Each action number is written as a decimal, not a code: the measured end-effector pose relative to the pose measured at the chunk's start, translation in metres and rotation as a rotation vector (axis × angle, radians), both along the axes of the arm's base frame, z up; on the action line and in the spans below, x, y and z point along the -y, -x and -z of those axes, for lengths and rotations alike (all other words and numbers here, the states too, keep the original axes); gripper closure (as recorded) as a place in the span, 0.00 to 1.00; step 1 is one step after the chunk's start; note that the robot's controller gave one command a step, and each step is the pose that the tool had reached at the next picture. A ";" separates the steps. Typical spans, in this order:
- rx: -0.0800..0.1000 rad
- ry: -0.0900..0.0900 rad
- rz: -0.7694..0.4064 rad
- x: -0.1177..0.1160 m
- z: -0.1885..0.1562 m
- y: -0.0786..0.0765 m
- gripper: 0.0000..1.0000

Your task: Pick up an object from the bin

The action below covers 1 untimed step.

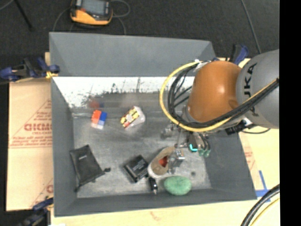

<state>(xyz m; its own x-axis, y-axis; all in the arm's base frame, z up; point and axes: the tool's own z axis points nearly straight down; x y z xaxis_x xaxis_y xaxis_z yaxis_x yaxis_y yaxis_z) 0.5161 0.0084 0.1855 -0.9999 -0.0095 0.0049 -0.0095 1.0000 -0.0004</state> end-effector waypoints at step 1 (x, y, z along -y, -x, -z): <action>0.008 0.000 0.000 0.000 -0.004 -0.002 0.00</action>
Offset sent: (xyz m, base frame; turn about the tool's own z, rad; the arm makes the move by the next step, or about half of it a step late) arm -0.0054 -0.0064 -0.1155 0.0604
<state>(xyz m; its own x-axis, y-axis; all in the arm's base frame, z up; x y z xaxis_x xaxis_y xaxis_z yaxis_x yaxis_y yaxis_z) 0.5179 0.0085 0.1896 -1.0000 -0.0092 -0.0032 -0.0092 1.0000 -0.0003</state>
